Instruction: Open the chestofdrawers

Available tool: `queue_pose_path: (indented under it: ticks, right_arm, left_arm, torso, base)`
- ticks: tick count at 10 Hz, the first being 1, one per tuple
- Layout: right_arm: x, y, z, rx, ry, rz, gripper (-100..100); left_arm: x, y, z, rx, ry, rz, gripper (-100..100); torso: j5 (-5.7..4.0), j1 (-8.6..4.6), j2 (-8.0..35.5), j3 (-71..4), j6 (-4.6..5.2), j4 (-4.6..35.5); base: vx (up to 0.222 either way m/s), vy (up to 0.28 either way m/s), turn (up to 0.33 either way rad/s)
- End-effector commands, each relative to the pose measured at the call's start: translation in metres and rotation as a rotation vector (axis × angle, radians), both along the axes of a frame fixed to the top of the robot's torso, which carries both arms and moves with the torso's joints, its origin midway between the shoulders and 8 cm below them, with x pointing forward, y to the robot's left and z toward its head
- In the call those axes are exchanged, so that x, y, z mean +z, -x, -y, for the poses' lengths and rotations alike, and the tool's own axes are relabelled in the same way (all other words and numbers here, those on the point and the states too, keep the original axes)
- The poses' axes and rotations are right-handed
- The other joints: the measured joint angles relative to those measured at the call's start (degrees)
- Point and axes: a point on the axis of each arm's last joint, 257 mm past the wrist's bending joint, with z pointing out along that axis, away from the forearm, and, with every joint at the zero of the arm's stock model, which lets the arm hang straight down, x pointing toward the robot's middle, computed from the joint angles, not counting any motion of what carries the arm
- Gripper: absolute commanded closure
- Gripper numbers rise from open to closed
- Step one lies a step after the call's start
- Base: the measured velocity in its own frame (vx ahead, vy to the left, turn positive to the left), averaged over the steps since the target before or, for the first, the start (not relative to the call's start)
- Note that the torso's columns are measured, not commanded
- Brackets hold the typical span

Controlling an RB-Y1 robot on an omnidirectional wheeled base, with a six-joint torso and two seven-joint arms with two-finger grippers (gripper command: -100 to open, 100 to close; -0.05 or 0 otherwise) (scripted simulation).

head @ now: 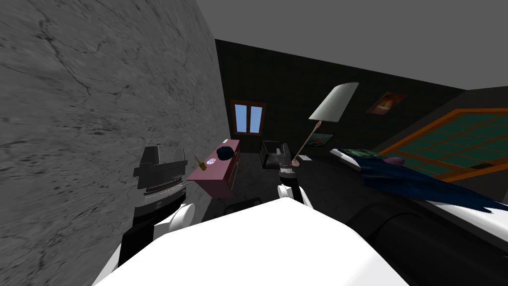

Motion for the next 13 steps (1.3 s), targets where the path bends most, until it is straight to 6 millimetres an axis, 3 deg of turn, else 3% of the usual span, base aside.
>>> queue_pose_path:
  ticks: [1, 9, 10, 13]
  right_arm:
    - [0.0, 0.0, 0.0, 0.0, 0.0, 0.0, 0]
    - [0.0, 0.0, 0.0, 0.0, 0.0, 0.0, 0]
    - [0.0, 0.0, 0.0, 0.0, 0.0, 0.0, 0]
    - [0.0, 0.0, 0.0, 0.0, 0.0, 0.0, 0]
  left_arm:
    - [0.0, 0.0, 0.0, 0.0, 0.0, 0.0, 0]
    - [0.0, 0.0, 0.0, 0.0, 0.0, 0.0, 0]
    - [-0.004, -0.006, 0.003, -0.017, -0.02, -0.016, -100]
    - [-0.02, -0.027, 0.008, -0.054, -0.052, -0.073, -100]
  torso:
    - [0.0, 0.0, 2.3, -4.7, 0.0, 2.3]
    - [0.0, 0.0, 35.4, -70.7, 0.0, 35.4]
    - [0.0, 0.0, 39.6, -79.2, 0.0, 39.6]
    - [0.0, 0.0, 42.2, -84.5, 0.0, 42.2]
  base:
    - [0.0, 0.0, 0.0]
    - [0.0, 0.0, 0.0]
    - [0.011, -0.003, -0.008]
    - [0.019, -0.007, -0.015]
